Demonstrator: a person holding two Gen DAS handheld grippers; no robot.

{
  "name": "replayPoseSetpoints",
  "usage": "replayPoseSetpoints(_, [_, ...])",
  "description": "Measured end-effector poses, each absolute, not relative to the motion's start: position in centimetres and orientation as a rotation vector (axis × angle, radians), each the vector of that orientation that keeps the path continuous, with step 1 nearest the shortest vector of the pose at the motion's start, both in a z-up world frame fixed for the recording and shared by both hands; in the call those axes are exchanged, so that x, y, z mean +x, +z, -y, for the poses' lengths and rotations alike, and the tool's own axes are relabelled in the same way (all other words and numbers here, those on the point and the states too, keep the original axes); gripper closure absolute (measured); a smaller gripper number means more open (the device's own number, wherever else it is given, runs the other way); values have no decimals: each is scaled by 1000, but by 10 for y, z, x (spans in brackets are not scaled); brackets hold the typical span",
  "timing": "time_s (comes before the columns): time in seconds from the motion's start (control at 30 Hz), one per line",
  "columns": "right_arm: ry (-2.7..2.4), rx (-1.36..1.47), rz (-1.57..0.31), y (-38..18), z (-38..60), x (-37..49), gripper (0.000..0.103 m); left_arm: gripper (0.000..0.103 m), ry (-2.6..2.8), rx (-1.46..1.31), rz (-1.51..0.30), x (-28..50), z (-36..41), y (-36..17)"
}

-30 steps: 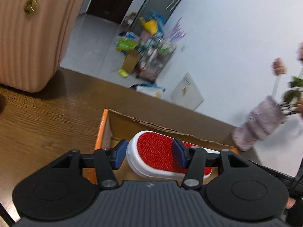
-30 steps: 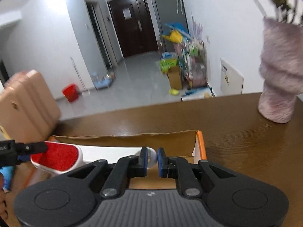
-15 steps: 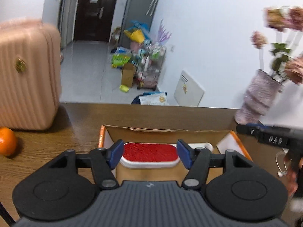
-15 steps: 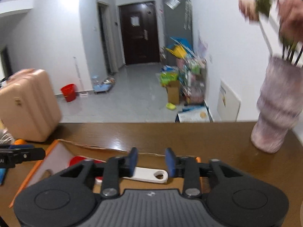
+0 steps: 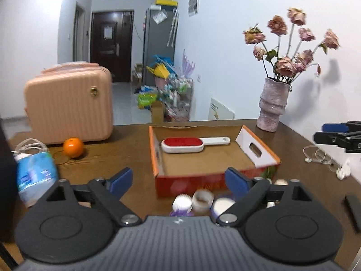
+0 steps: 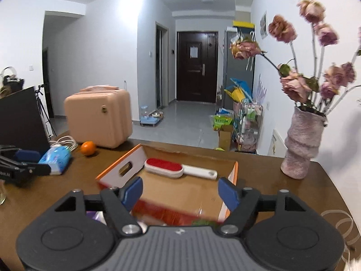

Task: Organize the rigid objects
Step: 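Grasp the purple cap with the left tool while the right tool grasps the blue cap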

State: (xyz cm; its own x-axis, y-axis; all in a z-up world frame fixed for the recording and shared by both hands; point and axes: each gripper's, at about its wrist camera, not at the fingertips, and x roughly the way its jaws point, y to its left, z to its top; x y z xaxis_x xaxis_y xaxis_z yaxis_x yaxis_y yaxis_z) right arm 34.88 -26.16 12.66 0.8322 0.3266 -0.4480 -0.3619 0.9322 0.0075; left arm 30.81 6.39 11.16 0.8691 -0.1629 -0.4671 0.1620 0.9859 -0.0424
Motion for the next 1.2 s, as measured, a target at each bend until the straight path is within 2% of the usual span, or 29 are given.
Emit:
replayPoseSetpoints(0.17, [308,-60,-379,95,262,265,20,6,-139,12,-410,227,-61,90])
replayPoseSetpoints(0.47, [253,-45,-402,28,249,152,18,0,-143,0,-359,117,-42,45])
replayPoseSetpoints(0.6, [273,-12,-409,11,248,121,18,0,-152,-16,-366,97,-33,33])
replayPoseSetpoints(0.93, [252,-27,-466,-15,244,145,20,0,-147,6,-420,132,-20,12])
replayPoseSetpoints(1.2, [234,-36,-536,-30,248,219,25,4,-115,63,-499,227,-23,-13])
